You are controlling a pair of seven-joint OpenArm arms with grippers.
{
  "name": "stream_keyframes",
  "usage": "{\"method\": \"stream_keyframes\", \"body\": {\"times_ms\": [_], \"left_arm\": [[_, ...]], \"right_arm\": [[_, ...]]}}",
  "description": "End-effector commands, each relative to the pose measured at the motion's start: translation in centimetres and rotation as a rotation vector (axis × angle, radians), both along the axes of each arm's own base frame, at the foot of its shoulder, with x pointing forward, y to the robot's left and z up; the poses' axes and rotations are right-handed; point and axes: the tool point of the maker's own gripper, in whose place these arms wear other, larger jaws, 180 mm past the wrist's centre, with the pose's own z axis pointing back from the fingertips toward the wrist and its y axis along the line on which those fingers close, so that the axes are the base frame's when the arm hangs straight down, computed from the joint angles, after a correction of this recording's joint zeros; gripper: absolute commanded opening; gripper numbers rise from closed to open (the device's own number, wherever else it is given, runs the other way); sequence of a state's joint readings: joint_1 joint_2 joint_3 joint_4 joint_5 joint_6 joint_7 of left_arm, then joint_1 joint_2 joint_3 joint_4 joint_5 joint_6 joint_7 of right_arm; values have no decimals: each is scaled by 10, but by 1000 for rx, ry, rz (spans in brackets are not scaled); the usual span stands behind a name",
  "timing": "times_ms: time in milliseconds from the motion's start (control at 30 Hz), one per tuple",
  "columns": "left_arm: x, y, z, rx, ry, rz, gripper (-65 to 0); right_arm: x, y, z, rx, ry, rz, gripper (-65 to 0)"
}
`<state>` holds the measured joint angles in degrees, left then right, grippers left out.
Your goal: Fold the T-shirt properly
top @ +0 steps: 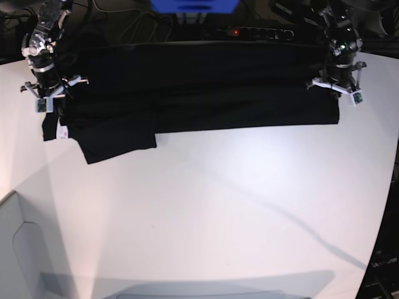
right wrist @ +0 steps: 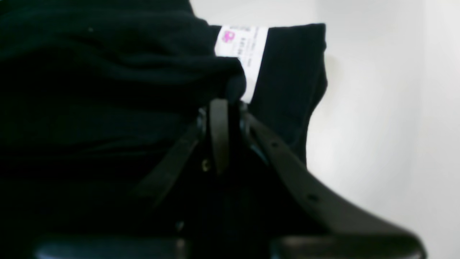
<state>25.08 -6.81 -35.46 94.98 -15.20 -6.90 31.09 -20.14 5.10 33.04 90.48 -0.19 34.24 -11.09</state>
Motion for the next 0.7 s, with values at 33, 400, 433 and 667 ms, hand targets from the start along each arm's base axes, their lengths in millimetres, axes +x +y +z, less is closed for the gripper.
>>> {"method": "stream_keyframes", "body": {"times_ms": [33,400,433,667], "left_arm": [[5,5,10,30,-30,-3,-650],[3,4,9,25,-27,-1,-650],[2,4,9,25,-26,-1,-650],[2,4,9,25,-24,-1,-650]], "right_arm": [[6,-5,12,-19,-41,9,-650],[-4,-20,33,-81,-62,-4,-294],[-2,-22,40,-95,-80,-6,-283],[28,-10,94,-148,-232,24,-276]]}}
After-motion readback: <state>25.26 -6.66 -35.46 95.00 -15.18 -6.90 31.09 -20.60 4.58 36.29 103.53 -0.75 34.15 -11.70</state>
